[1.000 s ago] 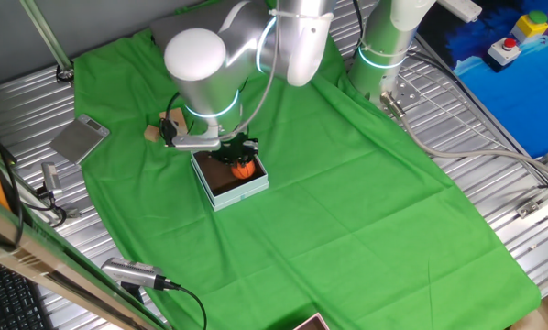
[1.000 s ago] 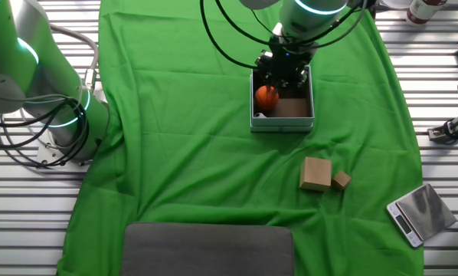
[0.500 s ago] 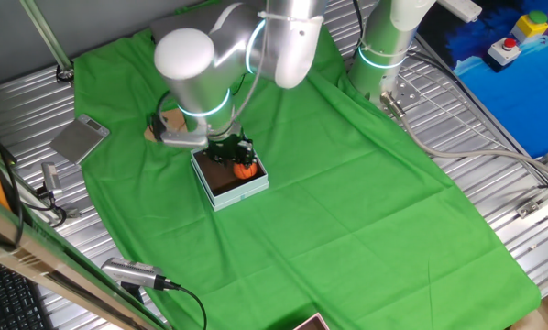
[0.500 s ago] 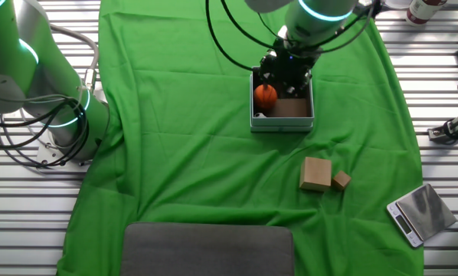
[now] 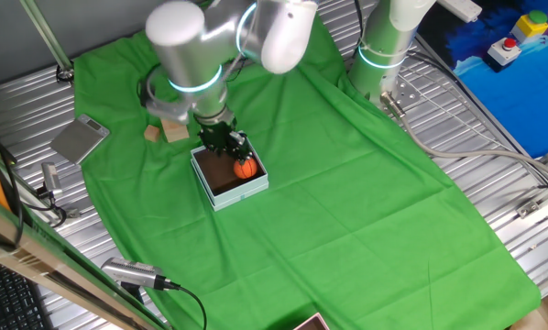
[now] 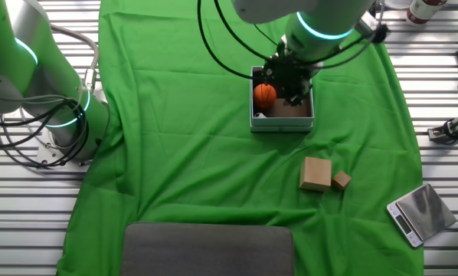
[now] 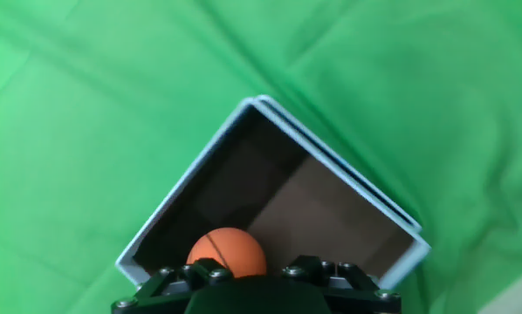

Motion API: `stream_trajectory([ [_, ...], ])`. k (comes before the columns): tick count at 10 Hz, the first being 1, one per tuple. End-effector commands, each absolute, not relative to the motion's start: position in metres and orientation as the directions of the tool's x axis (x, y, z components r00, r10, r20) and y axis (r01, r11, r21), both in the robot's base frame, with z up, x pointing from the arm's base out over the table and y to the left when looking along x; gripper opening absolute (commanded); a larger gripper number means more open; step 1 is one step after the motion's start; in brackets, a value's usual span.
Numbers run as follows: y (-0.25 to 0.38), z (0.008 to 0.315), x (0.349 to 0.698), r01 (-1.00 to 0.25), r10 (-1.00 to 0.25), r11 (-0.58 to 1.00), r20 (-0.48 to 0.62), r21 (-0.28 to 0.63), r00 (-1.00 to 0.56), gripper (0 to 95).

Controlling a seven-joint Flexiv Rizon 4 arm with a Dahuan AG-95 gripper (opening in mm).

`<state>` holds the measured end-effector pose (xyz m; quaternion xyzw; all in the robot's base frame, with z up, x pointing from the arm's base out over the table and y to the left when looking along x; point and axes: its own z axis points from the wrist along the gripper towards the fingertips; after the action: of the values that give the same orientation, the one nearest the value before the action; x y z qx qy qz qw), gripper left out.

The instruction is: Take everything out of the gift box

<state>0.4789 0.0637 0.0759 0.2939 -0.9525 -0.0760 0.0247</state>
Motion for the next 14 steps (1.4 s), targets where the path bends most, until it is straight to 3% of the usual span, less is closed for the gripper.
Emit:
stream_trajectory([
  [1,0.059,0.080,0.481,-0.336,-0.339,0.917,-0.022,0.215,-0.940,57.0],
  [7,0.075,0.066,0.486,-0.179,-0.190,0.954,0.026,0.241,-0.981,57.0],
  [14,0.081,0.048,0.475,-0.195,-0.207,0.960,0.040,0.200,-0.978,57.0],
])
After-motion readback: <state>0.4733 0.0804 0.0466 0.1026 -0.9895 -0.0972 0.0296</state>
